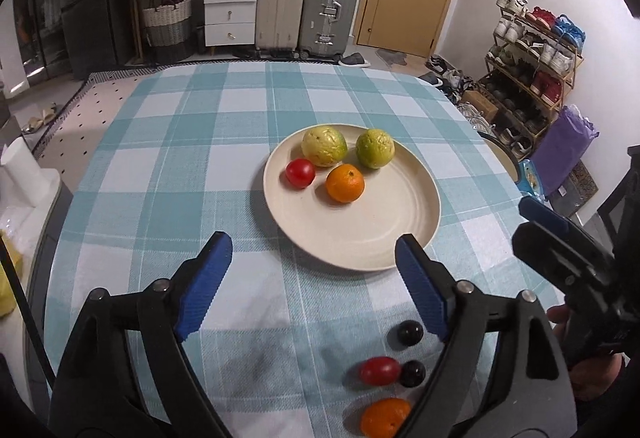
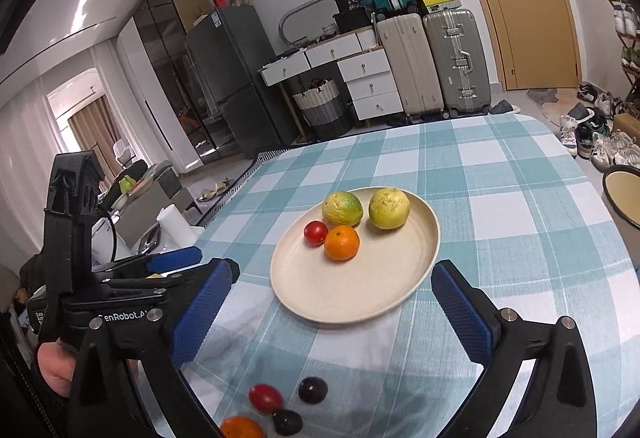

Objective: Organize fruits
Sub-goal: 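Withdraw both tools from the plate toward the remaining fruits, then lower the left tool onto the large orange and close its fingers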

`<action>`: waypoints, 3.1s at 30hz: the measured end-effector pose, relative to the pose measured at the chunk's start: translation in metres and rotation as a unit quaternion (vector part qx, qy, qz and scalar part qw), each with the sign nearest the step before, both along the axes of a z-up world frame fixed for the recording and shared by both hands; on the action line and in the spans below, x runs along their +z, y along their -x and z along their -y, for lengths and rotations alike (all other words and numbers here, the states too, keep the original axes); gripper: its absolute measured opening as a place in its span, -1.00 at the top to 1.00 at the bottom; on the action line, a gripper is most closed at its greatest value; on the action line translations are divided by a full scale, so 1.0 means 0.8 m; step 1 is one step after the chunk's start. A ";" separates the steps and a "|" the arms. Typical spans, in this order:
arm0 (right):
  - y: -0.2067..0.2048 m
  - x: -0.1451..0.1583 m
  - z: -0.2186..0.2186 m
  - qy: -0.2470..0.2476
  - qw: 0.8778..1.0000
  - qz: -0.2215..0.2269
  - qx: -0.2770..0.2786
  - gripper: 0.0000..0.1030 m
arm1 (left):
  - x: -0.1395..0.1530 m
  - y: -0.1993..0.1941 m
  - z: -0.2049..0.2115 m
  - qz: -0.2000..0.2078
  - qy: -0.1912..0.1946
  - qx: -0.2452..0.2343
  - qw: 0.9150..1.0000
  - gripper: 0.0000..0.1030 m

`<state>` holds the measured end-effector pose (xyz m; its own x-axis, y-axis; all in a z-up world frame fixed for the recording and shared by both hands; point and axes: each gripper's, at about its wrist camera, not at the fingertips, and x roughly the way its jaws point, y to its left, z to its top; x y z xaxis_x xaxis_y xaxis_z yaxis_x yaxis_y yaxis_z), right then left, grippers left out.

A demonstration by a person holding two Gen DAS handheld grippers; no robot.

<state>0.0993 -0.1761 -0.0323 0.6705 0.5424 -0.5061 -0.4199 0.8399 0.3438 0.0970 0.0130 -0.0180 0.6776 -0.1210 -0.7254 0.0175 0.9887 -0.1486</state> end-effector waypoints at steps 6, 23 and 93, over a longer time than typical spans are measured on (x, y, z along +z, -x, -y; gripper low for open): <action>0.024 0.003 0.005 0.002 1.000 0.015 -0.007 -0.99 | -0.001 0.023 0.002 -0.001 -0.004 0.002 1.000 -0.67; 0.075 -0.002 0.011 0.013 0.999 0.035 -0.012 -1.00 | -0.010 0.076 0.006 0.001 -0.010 -0.001 1.000 -0.97; 0.122 -0.063 0.007 0.058 0.995 -0.060 0.045 -1.00 | -0.097 0.116 0.006 -0.094 0.098 -0.108 0.985 0.28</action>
